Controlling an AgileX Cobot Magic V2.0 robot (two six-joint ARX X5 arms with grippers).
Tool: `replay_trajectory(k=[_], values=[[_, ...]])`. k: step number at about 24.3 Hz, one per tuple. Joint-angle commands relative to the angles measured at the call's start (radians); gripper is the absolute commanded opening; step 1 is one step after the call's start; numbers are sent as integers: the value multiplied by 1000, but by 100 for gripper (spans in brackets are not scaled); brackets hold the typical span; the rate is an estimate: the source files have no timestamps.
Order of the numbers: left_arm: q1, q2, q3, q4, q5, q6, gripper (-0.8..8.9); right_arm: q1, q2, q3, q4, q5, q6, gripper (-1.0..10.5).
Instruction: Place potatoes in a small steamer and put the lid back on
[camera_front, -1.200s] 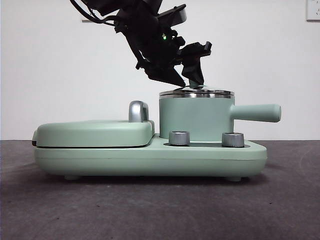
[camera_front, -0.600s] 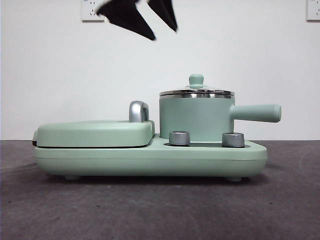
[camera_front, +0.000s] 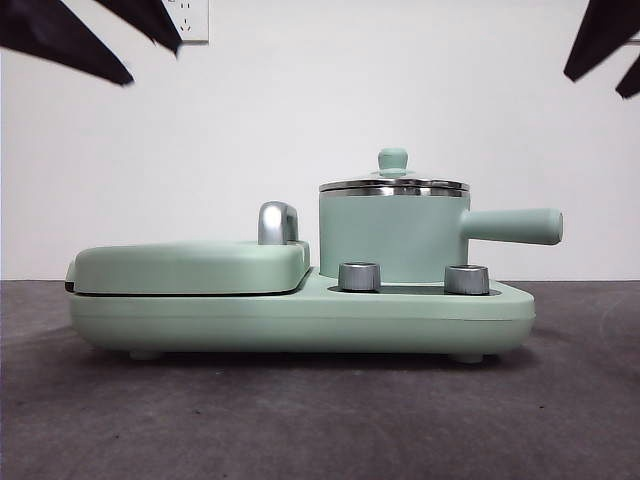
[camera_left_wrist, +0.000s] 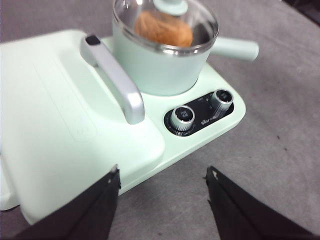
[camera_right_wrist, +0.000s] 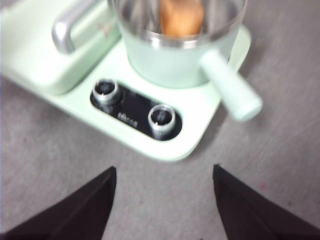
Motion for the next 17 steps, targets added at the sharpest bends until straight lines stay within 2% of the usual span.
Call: replay_trajectory(k=[1,2,5,10,12,14,17], values=[[-4,1,11,-22,2,8,-23,6,6,4,16,2,-2,-27],[-4,1,11,-20,1,24,2,6,7,4,31,-2,-6,24],[-3,1,11,-29,1,25,6,7,-2,4,22,-51,15,19],[-3,1,11,-24,1,25,6,7,-2,4,23,-48,15,19],[-3,-4,11,-26,1,50,6,7,-2,4,23,-48,15,19],[21,-33,2,-23,-4,130,6,7,-2,4,23,-48,15,19],[124,-151,-113,90,-43,113,6,7,-2,4,23,-48,15,19]])
